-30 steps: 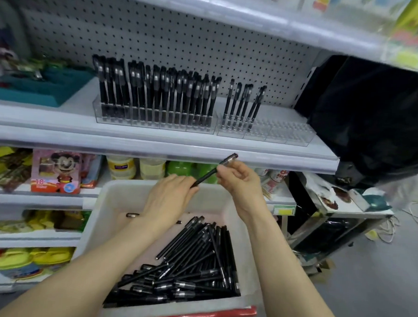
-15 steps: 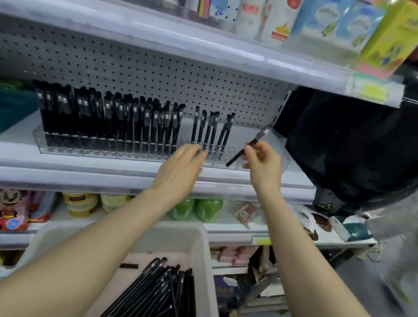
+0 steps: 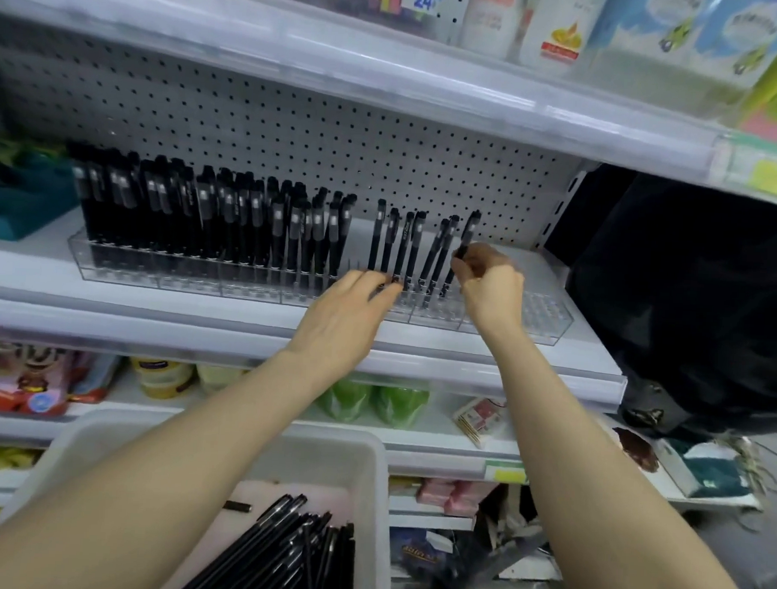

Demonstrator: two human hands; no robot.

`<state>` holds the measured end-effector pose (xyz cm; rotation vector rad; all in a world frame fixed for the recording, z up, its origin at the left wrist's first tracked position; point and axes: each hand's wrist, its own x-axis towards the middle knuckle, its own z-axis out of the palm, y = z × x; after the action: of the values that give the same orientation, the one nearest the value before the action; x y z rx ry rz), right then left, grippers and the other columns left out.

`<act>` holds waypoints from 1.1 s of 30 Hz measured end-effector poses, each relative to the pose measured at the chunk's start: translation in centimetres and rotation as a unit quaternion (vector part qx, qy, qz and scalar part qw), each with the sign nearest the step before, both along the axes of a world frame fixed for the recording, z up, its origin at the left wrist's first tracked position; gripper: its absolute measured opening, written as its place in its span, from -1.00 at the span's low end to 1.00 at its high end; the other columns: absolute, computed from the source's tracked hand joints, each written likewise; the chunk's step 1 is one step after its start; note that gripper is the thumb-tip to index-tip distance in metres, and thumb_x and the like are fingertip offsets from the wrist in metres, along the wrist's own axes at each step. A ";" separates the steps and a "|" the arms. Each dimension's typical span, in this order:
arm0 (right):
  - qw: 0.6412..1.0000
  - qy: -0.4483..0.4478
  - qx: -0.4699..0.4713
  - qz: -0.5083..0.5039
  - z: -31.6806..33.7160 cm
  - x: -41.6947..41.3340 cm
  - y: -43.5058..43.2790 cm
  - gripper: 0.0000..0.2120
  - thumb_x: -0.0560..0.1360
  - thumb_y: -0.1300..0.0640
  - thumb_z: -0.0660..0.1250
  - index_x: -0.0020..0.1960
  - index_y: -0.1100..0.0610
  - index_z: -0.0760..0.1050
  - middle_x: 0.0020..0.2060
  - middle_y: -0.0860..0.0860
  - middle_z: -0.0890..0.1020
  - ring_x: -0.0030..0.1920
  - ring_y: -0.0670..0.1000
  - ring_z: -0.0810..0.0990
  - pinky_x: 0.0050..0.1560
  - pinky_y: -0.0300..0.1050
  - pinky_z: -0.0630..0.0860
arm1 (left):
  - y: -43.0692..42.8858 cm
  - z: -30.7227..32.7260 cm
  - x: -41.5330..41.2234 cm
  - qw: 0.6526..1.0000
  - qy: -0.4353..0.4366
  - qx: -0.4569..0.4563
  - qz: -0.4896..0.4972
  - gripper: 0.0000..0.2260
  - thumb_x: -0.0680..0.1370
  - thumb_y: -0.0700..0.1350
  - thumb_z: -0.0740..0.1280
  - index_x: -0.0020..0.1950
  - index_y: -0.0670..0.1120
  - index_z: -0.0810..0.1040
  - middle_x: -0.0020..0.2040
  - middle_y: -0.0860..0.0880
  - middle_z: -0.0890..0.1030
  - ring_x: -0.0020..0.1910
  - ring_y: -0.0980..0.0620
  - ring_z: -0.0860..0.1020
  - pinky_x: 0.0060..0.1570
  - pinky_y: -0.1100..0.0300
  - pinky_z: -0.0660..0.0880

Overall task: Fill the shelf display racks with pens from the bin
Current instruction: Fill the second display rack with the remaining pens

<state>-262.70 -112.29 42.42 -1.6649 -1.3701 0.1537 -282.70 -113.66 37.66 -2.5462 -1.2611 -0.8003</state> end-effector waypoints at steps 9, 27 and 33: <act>0.999 -0.038 -0.037 0.004 -0.8 0.3 0.1 -0.82 0.55 0.16 0.35 0.07 0.24 0.63 -0.09 0.14 0.69 -0.07 0.12 0.63 -0.03 -0.18 0.50 | -0.2 -0.2 0.2 1.000 0.002 0.005 0.009 -0.49 0.46 -0.31 0.43 0.40 -0.12 0.45 0.28 -0.11 0.51 0.25 -0.10 0.45 0.06 0.09 0.54; 0.996 -0.030 0.032 -0.081 -2.6 -5.6 -5.9 -0.71 0.55 0.19 0.33 0.26 0.17 0.53 -0.01 0.05 0.61 -0.03 0.00 0.55 0.10 -0.05 0.50 | -6.2 -4.8 -10.3 0.999 -0.046 -0.023 -0.014 -0.68 0.58 -0.14 0.32 0.33 -0.16 0.53 0.25 -0.13 0.53 0.23 -0.14 0.47 0.18 -0.02 0.48; 1.000 -0.012 -0.005 -0.029 -6.8 -13.4 -12.3 -0.85 0.52 0.21 0.35 0.07 0.14 0.64 -0.14 0.00 0.65 -0.17 -0.10 0.54 -0.08 -0.33 0.38 | -8.3 -9.0 -14.3 0.998 -0.049 -0.041 -0.008 -0.68 0.54 -0.14 0.36 0.29 -0.15 0.56 0.18 -0.14 0.57 0.12 -0.17 0.53 0.05 0.00 0.52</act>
<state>-276.08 -124.62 35.57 -1.7167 -1.3402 0.1072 -297.01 -121.94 28.64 -2.6140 -1.3308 -0.9053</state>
